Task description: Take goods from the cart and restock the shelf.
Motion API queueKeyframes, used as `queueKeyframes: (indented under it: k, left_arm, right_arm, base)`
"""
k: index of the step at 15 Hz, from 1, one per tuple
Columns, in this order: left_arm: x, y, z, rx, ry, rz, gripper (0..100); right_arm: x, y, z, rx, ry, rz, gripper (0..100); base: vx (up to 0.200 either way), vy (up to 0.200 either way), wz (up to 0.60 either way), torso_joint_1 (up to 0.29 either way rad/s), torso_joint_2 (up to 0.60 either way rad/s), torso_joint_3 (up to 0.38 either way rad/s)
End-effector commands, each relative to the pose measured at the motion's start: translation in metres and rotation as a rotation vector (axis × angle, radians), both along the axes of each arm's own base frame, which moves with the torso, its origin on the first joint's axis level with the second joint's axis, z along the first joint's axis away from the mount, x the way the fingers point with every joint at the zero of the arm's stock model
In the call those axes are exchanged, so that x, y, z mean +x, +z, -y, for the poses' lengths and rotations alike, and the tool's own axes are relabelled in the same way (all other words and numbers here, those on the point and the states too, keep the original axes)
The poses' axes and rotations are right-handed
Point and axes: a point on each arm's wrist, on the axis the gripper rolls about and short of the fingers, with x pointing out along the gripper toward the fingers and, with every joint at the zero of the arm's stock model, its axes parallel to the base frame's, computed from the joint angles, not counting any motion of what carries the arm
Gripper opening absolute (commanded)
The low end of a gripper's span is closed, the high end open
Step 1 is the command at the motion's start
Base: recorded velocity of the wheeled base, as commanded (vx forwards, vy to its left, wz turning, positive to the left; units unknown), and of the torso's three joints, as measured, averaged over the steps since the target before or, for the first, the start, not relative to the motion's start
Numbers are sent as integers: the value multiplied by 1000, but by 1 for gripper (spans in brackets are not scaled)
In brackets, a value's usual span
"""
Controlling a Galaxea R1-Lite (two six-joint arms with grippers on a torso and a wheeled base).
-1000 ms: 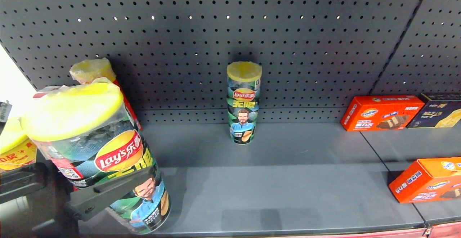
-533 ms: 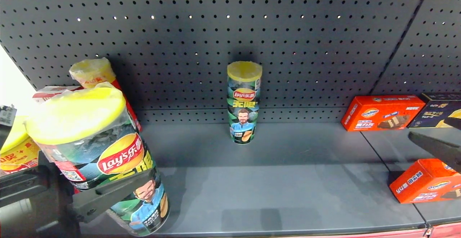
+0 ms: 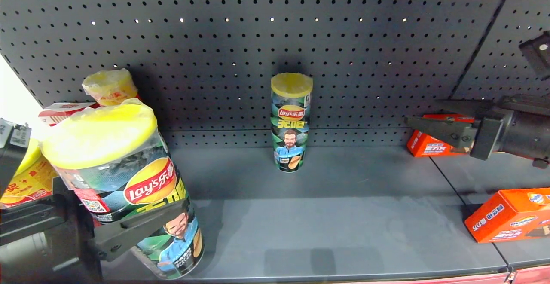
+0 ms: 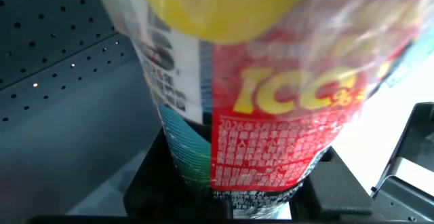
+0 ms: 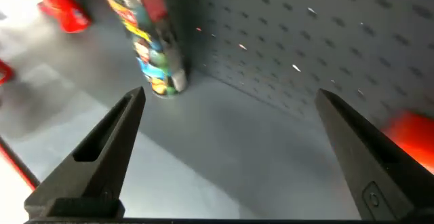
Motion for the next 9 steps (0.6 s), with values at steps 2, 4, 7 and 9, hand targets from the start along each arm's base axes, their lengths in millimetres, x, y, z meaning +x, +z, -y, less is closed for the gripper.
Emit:
queueKeyframes:
  k: [2, 4, 7, 9]
  left_arm:
    - [1, -1, 0, 2, 2, -4, 0]
    - [1, -1, 0, 2, 5, -6, 0]
    - [1, -1, 0, 1, 5, -5, 0]
    - [1, -1, 0, 1, 4, -8, 0]
  right_arm:
    - [52, -1, -24, -13, 103, -25, 100]
    - [79, -5, -42, -56, 211, 10, 100]
    - [105, -14, -67, -72, 400, 87, 100]
    - [120, -21, -80, -56, 505, 121, 100]
  base:
    - [0, 0, 0, 0, 0, 0]
    - [0, 0, 0, 0, 0, 0]
    - [0, 0, 0, 0, 0, 0]
    - [0, 0, 0, 0, 0, 0]
